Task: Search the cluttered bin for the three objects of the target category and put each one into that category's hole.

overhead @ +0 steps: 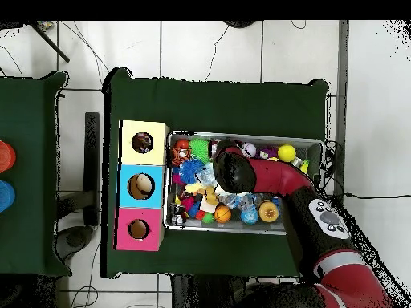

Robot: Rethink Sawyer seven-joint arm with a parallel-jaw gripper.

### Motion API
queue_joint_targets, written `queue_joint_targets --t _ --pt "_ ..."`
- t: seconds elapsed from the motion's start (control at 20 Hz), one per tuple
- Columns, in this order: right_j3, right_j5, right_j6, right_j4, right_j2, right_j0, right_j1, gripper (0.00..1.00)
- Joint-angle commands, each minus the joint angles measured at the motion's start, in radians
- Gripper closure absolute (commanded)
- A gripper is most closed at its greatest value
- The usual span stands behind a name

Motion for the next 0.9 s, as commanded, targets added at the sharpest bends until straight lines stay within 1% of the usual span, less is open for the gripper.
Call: queue_joint_targets --t 0.05,0.2,0.3,0.35,0.5,0.65,0.8,0.9 --pt "0.026 -0.068 0.179 0.034 0.034 -0.012 -0.011 0.0" --pt "0.013 -0.058 0.162 0.02 0.016 0.003 0.01 0.0" --pt "-0.009 -0.006 0.117 -0.004 -0.003 0.025 0.026 0.0" --pt "-0.032 0.02 0.087 -0.018 -0.006 0.033 0.047 0.0" --pt "-0.041 0.009 0.088 -0.014 0.009 0.028 0.063 0.0" --pt "-0.054 0.041 0.076 -0.003 0.022 0.026 0.064 0.0" --pt "-0.076 0.051 0.065 -0.002 0.025 0.026 0.084 0.0" --pt "-0.088 0.047 0.057 -0.006 0.032 0.02 0.114 0.0"
